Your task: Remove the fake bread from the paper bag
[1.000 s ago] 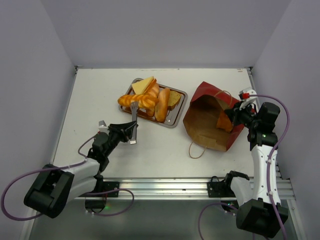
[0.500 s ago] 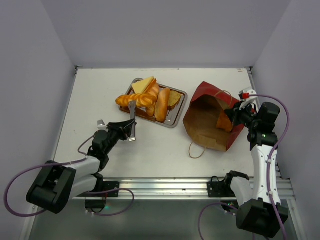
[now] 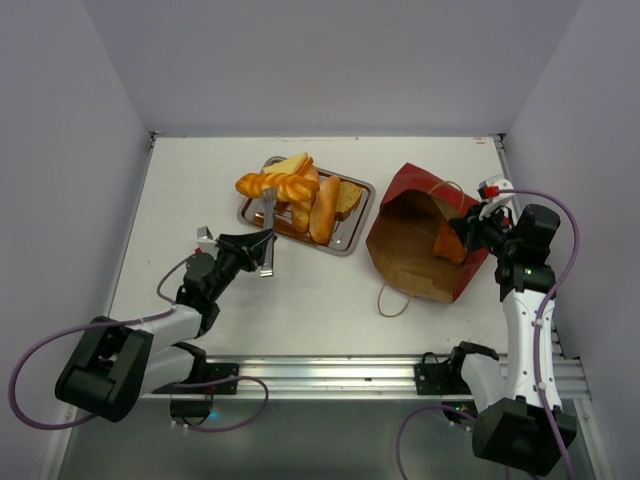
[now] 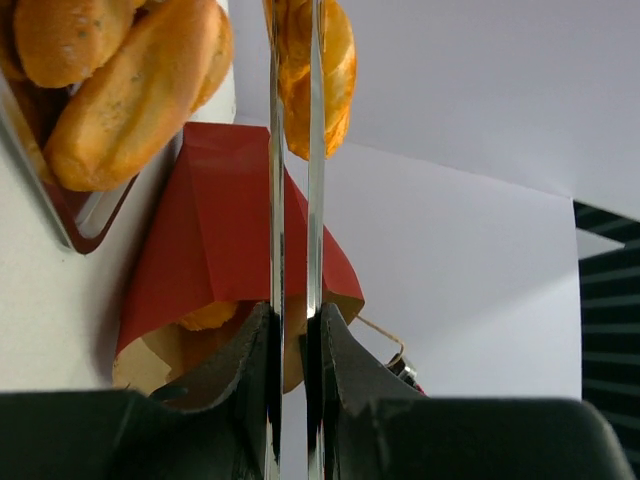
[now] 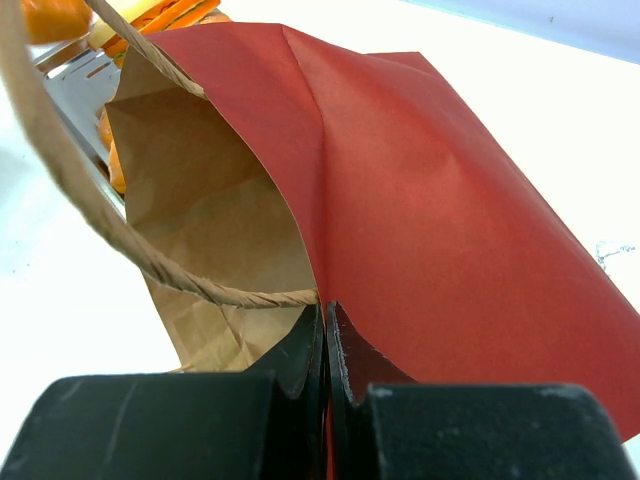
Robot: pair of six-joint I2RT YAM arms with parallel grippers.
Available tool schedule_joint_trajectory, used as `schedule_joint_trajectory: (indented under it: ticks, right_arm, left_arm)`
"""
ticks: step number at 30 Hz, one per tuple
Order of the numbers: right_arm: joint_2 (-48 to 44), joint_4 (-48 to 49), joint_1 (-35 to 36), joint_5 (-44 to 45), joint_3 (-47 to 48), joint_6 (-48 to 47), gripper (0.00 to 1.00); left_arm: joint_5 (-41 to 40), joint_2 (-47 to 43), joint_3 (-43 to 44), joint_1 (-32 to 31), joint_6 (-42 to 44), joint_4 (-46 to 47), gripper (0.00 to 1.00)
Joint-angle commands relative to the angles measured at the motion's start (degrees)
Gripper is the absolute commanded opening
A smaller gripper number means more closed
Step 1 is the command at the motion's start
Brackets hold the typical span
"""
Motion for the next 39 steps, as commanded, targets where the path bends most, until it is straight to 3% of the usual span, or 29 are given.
schedule_joint_trajectory:
  ticks: [1,7,13,22,39]
  right_arm:
    - [-0.9,2.0,-0.1,-0.9,-0.4,-0.7,0.01]
    - [-0.9,1.9,-0.1,-0.9,-0.3,-0.7,0.01]
    - [-1.0,2.0,-0.1,-0.8,-0.4,-0.7,0.01]
    - [-1.0,2.0,-0.1,-0.8,-0.4,-0.8,0.01]
    - [-0.8,2.0,0.0,-0.8,-0.5,-0.8,0.01]
  left_arm:
    - [2.3,-5.0,4.5,0.7,7.6,-0.7,0.0]
    - [5.8,-4.8,10.7,1.2,15.3,-6.6,0.0]
    - [14.1,9.4,18.7,1.3,17.9,-1.2,0.0]
    - [19.2,19.9,27.4,1.3,23.9,-1.7,0.0]
    - [21.9,23.4,24.3,3.0,27.8,1.9,0.0]
